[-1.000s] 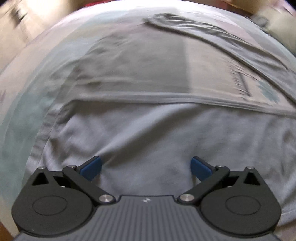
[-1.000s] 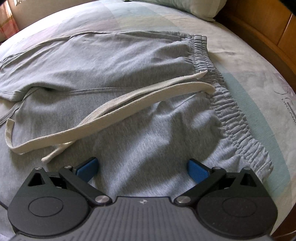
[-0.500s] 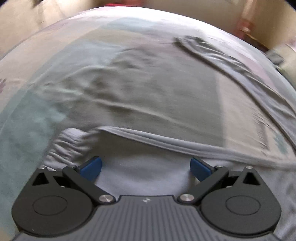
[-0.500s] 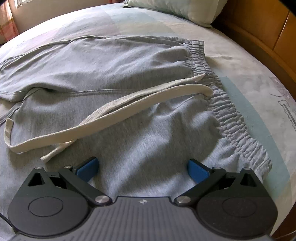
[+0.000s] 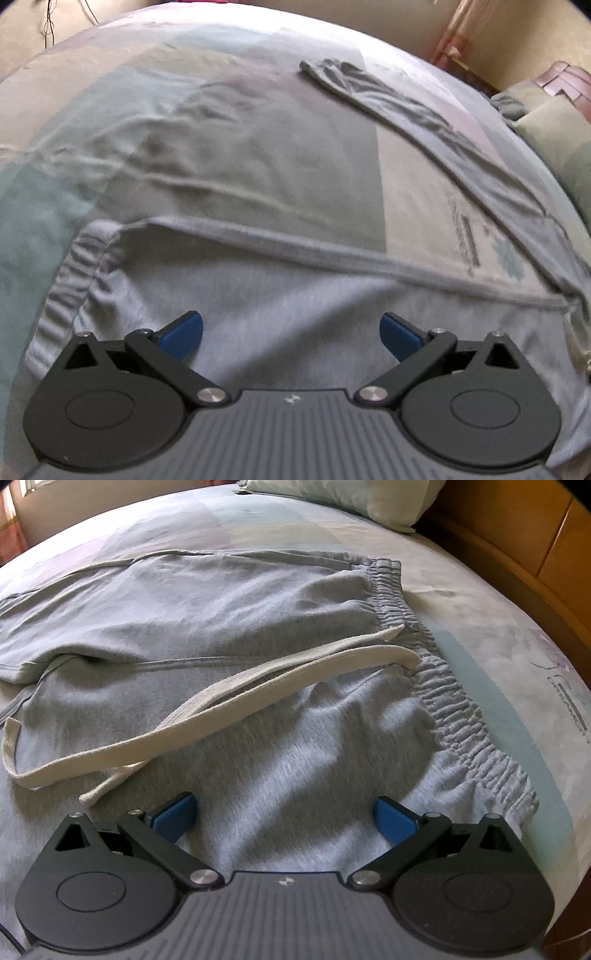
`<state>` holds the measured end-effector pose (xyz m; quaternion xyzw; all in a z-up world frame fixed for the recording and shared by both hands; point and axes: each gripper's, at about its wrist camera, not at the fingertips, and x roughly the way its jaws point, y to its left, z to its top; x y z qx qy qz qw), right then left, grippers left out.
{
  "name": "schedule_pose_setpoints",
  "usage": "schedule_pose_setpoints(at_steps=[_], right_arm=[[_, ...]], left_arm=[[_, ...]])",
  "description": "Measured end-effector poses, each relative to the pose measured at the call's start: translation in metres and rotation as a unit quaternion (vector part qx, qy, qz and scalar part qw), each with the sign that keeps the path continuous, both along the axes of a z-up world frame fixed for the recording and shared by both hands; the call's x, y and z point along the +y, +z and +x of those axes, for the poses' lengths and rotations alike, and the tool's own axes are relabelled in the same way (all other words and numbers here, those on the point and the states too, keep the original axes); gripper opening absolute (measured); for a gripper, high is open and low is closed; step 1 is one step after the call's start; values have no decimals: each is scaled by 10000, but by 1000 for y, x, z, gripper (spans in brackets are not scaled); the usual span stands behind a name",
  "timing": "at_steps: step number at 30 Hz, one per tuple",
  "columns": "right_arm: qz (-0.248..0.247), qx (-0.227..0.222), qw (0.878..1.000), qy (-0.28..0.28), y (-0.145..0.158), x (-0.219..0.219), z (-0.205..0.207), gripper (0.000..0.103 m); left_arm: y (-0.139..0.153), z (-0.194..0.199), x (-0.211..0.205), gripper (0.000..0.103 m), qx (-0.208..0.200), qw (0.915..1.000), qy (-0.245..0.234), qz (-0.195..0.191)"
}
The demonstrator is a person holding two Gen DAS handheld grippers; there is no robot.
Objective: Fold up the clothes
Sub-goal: 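Move both open tools back over the sweatpants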
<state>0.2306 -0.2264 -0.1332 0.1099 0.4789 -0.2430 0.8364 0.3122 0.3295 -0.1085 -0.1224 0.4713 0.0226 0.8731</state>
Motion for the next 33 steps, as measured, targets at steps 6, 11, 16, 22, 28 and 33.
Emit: schedule_pose_setpoints(at_steps=[6, 11, 16, 22, 28, 33], right_arm=[[18, 68, 10000, -45, 1, -1, 2, 103], [-24, 57, 9999, -128, 1, 1, 2, 103], [-70, -20, 9994, -340, 1, 4, -1, 103], [17, -98, 9993, -369, 1, 1, -3, 103], [517, 225, 9982, -219, 22, -16, 4, 103], [646, -528, 9965, 61, 64, -29, 7, 103]], left_arm=[[4, 3, 24, 101, 78, 9995, 22, 320], [5, -2, 28, 102, 226, 9993, -280, 141], [15, 3, 23, 101, 228, 9992, -317, 82], [36, 25, -24, 101, -98, 9950, -843, 523], [46, 59, -101, 101, -240, 9861, -1558, 517], [62, 126, -173, 101, -595, 9753, -2102, 335]])
